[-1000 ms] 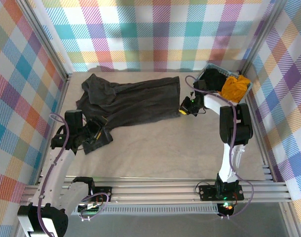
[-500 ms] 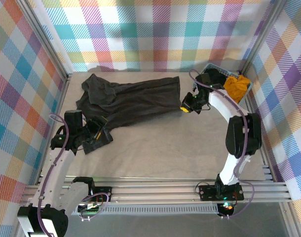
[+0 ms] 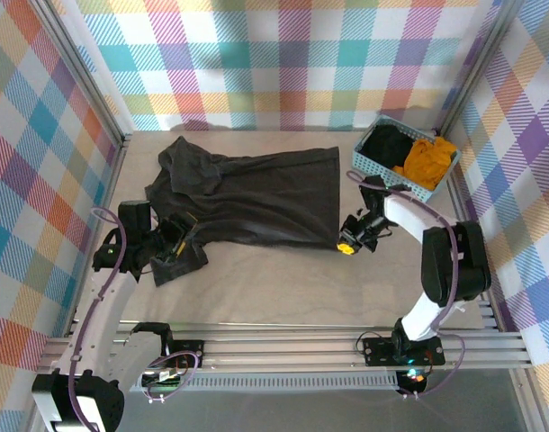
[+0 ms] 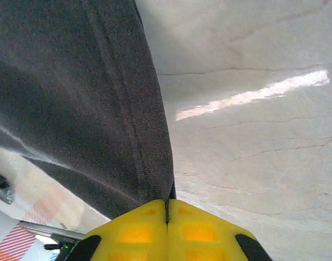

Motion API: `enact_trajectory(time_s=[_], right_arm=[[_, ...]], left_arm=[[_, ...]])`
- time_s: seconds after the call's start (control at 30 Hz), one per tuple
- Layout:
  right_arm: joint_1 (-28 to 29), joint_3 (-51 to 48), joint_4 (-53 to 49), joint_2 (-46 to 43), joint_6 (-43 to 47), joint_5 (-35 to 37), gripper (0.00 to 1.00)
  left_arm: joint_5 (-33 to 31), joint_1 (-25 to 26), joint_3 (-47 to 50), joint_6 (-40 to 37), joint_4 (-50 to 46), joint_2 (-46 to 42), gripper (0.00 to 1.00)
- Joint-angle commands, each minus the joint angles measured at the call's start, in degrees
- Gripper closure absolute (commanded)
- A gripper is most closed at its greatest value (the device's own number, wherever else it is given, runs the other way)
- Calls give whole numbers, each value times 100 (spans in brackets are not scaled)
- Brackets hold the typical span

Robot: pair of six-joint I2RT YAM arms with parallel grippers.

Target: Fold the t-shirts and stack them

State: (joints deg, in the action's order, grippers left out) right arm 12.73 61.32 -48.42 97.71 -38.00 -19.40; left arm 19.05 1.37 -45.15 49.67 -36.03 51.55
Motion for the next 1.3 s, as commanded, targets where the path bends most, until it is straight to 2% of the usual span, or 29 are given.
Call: enact_trajectory(time_s=[0.0, 0.03, 0.13, 0.23, 0.37, 0.47, 0.67, 0.87, 1.0, 1.1, 1.2, 1.27], right_arm=[[-61, -102, 116, -27, -101, 636, 73], [-65, -207, 175, -147, -205, 822, 66], [-31, -700, 495, -793, -666, 901, 55], [147, -1202, 794, -1323, -1467, 725, 52], [539, -1704, 1708, -1708, -2737, 413, 51], [761, -1517, 1790, -1475, -3238, 441, 51], [832, -1652, 2110, -1019, -4220, 285, 54], [804, -1419, 2301, -515, -4558, 310, 55], [801, -1228, 1999, -75, -4652, 260, 67], [707, -1287, 1940, -55, -4615, 633, 80], [353, -1286, 1907, -201, -4280, 1075, 98], [14, -1183, 1759, -361, -3897, 1304, 100]], left_arm=[[126, 4, 46, -54, -176, 31, 33], [117, 5, 22, -65, -184, 37, 32], [64, 4, -62, -98, -261, 39, 32], [-66, 4, -132, -155, -366, 46, 32], [-334, 4, -203, -160, -453, 141, 33], [-375, 4, -219, -117, -359, 237, 33], [-358, 4, -212, -45, -172, 346, 33], [-366, 4, -216, -41, -174, 335, 33], [-400, 4, -266, -53, -245, 277, 33], [-426, 8, -310, -82, -305, 252, 33], [-507, 4, -331, -128, -459, 233, 33], [-688, 4, -364, -127, -791, 204, 33]])
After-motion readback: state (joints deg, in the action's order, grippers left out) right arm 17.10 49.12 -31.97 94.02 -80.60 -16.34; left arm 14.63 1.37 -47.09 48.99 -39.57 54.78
